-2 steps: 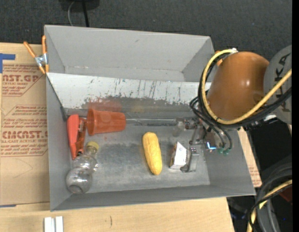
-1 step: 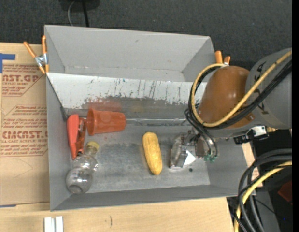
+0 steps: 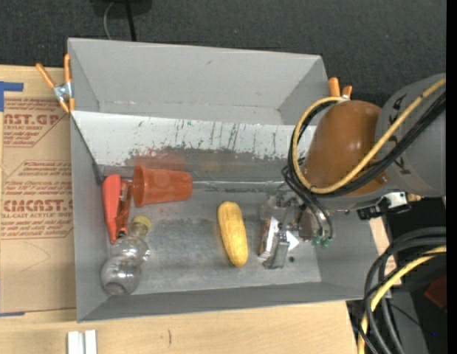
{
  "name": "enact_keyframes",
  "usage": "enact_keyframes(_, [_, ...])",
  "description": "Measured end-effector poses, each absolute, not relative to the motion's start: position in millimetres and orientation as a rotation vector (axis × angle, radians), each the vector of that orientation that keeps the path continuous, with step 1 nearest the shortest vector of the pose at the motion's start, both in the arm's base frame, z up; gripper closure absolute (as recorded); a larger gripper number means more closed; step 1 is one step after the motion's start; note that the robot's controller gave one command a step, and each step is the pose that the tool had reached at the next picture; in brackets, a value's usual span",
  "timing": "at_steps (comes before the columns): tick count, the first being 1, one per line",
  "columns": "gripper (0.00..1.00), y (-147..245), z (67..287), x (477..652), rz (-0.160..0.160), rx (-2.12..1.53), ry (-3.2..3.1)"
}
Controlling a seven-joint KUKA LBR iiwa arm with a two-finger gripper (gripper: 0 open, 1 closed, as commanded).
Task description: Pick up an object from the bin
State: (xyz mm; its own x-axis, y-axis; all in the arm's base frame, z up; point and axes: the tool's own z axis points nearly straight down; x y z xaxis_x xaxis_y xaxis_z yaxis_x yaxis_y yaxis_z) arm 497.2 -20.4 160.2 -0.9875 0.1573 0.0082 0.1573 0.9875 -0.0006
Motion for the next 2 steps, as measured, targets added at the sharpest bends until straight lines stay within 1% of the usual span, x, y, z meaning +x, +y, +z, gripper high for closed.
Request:
enact_keyframes(1, [0.0, -20, 160, 497.2, 0.0, -0.247, -3.124])
enact_keyframes(2, [0.0, -50, 139, 497.6, -0.004, -0.245, -3.131])
